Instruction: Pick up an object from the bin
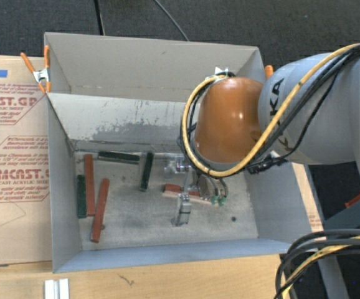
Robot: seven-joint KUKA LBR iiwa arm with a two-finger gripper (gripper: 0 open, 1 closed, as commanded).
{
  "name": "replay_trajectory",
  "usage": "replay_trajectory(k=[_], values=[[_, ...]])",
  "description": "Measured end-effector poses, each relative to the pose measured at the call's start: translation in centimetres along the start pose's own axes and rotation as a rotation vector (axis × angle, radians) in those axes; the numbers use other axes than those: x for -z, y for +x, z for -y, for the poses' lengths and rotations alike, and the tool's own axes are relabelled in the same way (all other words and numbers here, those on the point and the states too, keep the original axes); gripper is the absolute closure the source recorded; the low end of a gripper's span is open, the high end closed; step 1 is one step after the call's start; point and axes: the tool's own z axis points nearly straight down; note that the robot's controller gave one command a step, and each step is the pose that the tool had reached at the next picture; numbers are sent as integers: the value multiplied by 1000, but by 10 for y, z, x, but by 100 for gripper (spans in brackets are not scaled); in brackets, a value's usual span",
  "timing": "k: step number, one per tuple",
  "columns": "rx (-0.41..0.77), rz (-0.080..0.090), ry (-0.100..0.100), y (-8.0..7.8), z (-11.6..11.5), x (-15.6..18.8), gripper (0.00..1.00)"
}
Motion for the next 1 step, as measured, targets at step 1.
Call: replay_trajectory(k=[1], values=[[66,7,1,-39,42,-73,0]])
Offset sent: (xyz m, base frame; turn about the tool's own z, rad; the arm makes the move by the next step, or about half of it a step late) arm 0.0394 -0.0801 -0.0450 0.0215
